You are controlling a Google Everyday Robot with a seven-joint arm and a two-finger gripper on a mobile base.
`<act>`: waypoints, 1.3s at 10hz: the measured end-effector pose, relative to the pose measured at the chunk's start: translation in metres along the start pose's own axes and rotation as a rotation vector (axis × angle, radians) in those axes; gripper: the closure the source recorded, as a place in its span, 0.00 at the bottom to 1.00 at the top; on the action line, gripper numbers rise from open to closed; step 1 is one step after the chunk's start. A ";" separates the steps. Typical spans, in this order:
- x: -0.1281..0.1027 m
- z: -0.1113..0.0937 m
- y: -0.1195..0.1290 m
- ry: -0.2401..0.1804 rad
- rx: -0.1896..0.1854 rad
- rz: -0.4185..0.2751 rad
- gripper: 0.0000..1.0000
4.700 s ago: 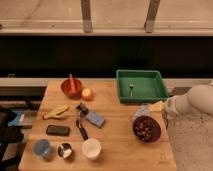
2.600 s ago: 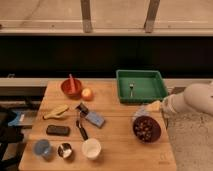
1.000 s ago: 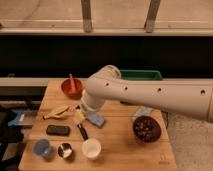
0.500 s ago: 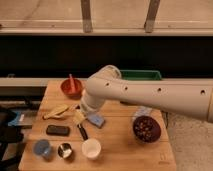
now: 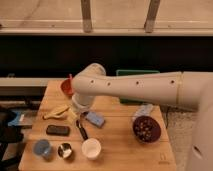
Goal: Wipe table surface with eraser
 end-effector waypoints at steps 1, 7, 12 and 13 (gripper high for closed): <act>-0.010 0.013 0.002 0.020 -0.007 -0.019 0.34; -0.036 0.067 0.022 0.064 -0.088 -0.097 0.34; -0.045 0.079 0.034 0.070 -0.082 -0.127 0.34; -0.045 0.079 0.033 0.073 -0.083 -0.125 0.34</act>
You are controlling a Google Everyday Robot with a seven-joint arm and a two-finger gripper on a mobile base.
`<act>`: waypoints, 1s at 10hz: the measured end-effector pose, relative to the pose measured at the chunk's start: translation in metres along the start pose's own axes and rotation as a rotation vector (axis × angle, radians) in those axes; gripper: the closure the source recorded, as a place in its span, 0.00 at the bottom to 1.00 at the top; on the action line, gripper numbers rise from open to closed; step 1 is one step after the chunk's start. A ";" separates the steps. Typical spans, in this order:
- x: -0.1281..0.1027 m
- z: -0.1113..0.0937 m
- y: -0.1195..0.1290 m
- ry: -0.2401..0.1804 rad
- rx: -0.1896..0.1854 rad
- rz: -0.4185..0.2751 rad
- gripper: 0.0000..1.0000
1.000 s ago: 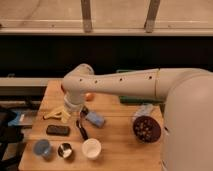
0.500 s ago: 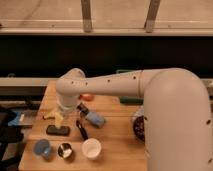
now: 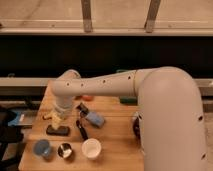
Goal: Wipe table surface with eraser
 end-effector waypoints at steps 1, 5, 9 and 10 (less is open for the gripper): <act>-0.002 0.003 0.000 0.006 -0.006 -0.002 0.34; -0.024 0.042 0.010 0.057 -0.054 -0.053 0.34; -0.020 0.059 0.012 0.097 -0.016 -0.055 0.34; -0.016 0.061 0.010 0.097 0.003 -0.046 0.34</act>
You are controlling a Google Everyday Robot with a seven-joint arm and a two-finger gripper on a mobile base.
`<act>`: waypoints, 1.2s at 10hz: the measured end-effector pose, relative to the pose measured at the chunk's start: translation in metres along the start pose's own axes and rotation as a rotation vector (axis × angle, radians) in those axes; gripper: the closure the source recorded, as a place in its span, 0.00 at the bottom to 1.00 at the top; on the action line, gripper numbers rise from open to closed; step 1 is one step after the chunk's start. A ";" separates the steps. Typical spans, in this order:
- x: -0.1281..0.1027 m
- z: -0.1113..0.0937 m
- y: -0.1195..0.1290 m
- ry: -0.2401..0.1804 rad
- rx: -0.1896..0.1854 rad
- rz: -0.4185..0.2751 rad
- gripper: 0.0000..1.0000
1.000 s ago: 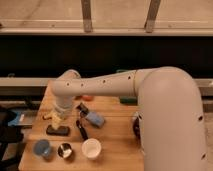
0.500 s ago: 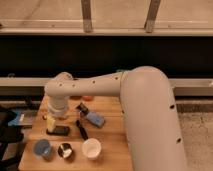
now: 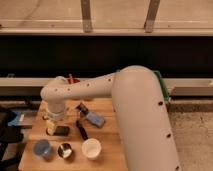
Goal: Wipe table surface with eraser
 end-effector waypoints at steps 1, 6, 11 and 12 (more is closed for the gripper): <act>0.002 0.002 0.000 -0.001 0.008 0.005 0.34; 0.001 0.021 -0.002 0.037 0.030 0.023 0.34; 0.007 0.037 0.005 0.167 0.086 0.039 0.35; 0.011 0.040 0.006 0.184 0.097 0.052 0.42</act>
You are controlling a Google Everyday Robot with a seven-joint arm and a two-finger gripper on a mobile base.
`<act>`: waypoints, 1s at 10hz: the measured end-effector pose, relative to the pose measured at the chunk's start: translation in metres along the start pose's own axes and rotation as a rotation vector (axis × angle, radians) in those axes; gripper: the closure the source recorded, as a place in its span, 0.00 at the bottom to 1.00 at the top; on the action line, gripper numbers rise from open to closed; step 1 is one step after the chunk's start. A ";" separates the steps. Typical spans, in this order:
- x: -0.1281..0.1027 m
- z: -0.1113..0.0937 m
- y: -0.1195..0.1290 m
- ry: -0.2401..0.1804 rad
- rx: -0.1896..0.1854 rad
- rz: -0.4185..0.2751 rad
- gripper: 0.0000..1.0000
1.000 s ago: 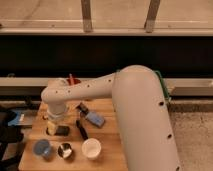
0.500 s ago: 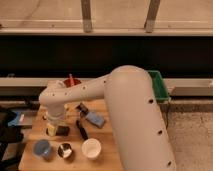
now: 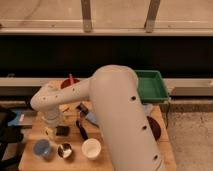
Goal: Wipe table surface with eraser
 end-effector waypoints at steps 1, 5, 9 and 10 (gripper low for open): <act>0.002 0.001 0.001 0.005 0.005 0.007 0.52; 0.003 0.000 0.000 -0.018 0.016 0.023 0.92; 0.004 -0.006 -0.006 -0.037 0.011 0.040 1.00; 0.010 -0.005 -0.009 -0.030 0.002 0.054 1.00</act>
